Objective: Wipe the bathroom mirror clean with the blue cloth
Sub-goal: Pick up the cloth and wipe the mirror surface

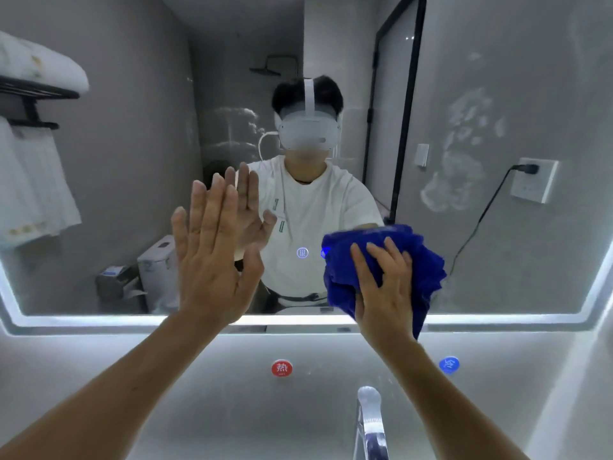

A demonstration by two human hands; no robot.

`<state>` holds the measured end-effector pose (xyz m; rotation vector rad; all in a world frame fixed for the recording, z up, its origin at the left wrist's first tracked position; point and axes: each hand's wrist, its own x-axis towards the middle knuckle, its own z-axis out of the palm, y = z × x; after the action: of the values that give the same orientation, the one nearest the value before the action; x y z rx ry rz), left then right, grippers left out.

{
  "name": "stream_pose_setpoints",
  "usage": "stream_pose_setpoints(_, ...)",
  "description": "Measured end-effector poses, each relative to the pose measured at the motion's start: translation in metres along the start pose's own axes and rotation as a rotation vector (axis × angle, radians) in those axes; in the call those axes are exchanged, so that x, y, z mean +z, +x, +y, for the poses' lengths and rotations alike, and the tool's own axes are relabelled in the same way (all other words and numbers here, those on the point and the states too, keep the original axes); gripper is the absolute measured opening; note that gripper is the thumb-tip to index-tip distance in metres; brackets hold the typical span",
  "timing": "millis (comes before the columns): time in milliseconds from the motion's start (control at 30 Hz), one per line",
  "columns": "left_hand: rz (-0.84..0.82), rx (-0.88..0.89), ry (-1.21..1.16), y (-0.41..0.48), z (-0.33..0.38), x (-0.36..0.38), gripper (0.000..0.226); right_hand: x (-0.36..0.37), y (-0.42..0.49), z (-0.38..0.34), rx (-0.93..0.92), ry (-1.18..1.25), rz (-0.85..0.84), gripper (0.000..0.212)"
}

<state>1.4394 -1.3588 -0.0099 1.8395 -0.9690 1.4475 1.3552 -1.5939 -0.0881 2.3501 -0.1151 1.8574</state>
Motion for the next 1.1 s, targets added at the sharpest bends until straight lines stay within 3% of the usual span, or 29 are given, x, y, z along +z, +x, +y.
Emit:
stream_pose_setpoints(167, -0.041, -0.012, 0.023, -0.006, 0.004, -0.001, 0.065, 0.001, -0.076, 0.015, -0.018, -0.017, -0.099, 0.074)
stream_pose_setpoints(300, -0.037, -0.007, 0.02, 0.002, 0.009, -0.001, 0.066, -0.004, -0.043, 0.012, -0.033, 0.007, -0.095, 0.08)
stream_pose_setpoints(467, -0.012, 0.002, 0.031, 0.018, 0.01, -0.003, 0.066, -0.017, 0.074, -0.001, 0.04, 0.039, 0.101, 0.049)
stream_pose_setpoints(667, 0.027, 0.016, 0.031, 0.04, 0.006, -0.007, 0.065, -0.024, 0.161, -0.006, 0.044, 0.056, 0.21, 0.043)
stream_pose_setpoints(767, 0.033, -0.009, 0.015, 0.046, 0.008, -0.008, 0.065, -0.018, 0.15, -0.006, 0.02, 0.006, 0.254, 0.039)
stream_pose_setpoints(933, 0.01, 0.005, 0.007, 0.046, 0.01, -0.009, 0.064, -0.005, 0.078, 0.01, -0.087, -0.041, 0.143, 0.048)
stream_pose_setpoints(1100, -0.03, 0.001, 0.035, 0.056, -0.003, -0.021, 0.066, -0.015, 0.069, 0.019, -0.134, -0.014, 0.098, 0.038)
